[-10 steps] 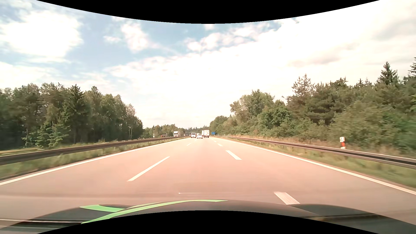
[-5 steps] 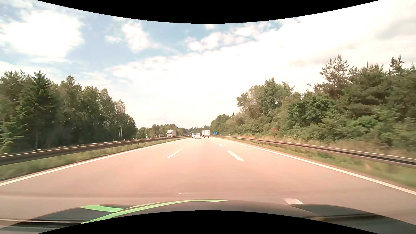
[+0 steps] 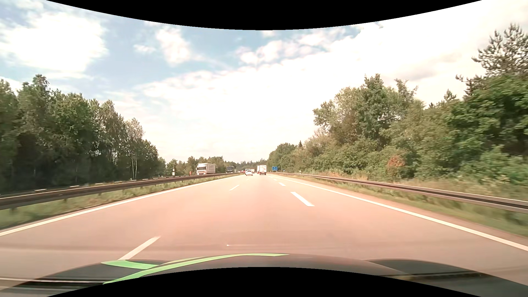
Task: Follow the waypoints while adhering to traffic rules and regulations
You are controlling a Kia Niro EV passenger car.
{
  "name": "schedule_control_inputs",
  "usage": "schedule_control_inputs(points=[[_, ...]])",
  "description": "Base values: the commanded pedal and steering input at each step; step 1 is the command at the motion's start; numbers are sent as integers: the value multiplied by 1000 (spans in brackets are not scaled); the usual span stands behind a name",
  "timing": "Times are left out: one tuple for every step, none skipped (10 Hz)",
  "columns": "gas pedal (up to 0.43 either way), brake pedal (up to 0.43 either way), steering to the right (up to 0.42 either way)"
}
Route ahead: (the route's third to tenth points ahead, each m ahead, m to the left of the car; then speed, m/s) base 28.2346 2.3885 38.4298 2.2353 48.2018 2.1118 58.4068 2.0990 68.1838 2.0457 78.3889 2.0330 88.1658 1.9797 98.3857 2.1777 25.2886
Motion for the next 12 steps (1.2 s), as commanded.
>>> schedule_control_inputs(points=[[220, 0, -4], [220, 0, -4], [220, 0, -4], [220, 0, -4], [220, 0, -4], [220, 0, -4], [220, 0, -4], [209, 0, -5], [209, 0, -5], [209, 0, -5], [209, 0, -6], [209, 0, -7]])
